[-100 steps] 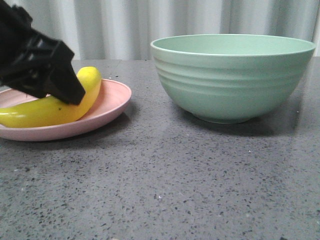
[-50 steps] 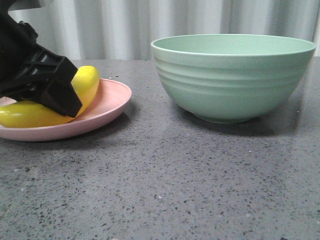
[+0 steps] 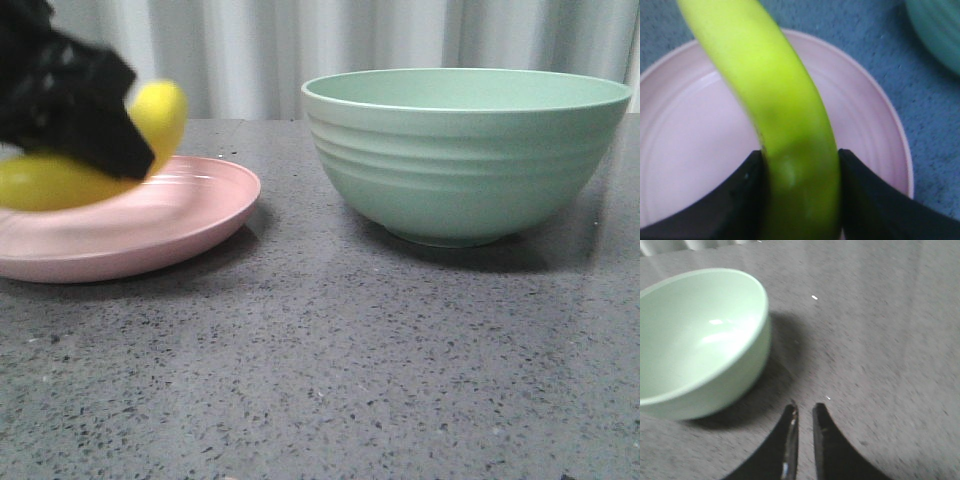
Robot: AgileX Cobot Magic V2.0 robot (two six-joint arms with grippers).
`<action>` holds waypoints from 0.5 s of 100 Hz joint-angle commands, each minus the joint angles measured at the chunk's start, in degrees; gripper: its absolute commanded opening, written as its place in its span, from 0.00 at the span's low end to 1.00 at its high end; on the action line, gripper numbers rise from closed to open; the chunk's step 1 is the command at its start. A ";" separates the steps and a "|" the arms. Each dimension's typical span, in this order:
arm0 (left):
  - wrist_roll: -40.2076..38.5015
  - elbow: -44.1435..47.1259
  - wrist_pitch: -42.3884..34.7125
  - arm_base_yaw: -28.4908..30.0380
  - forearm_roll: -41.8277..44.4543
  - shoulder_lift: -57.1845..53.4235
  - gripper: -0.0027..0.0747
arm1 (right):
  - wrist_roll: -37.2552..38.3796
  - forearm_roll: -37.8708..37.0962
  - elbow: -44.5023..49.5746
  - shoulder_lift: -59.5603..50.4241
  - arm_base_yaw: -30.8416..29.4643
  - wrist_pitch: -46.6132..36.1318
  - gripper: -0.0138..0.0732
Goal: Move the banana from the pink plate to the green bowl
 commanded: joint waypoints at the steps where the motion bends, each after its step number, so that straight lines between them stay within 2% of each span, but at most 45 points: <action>1: 1.33 -3.29 -2.65 -1.55 -1.15 -4.33 0.26 | -1.13 1.24 -7.08 4.38 2.20 -1.38 0.30; 15: 1.75 -5.55 -1.73 -6.68 -1.73 -6.58 0.26 | -1.13 6.22 -14.18 11.21 6.93 0.95 0.45; 26: 1.75 -6.60 -1.73 -11.32 -1.87 -6.72 0.26 | -1.13 10.84 -18.06 16.12 11.20 -0.40 0.51; 50: 1.65 -6.67 -2.21 -18.77 -3.39 -6.72 0.26 | -1.13 20.92 -21.55 27.03 21.35 -10.34 0.65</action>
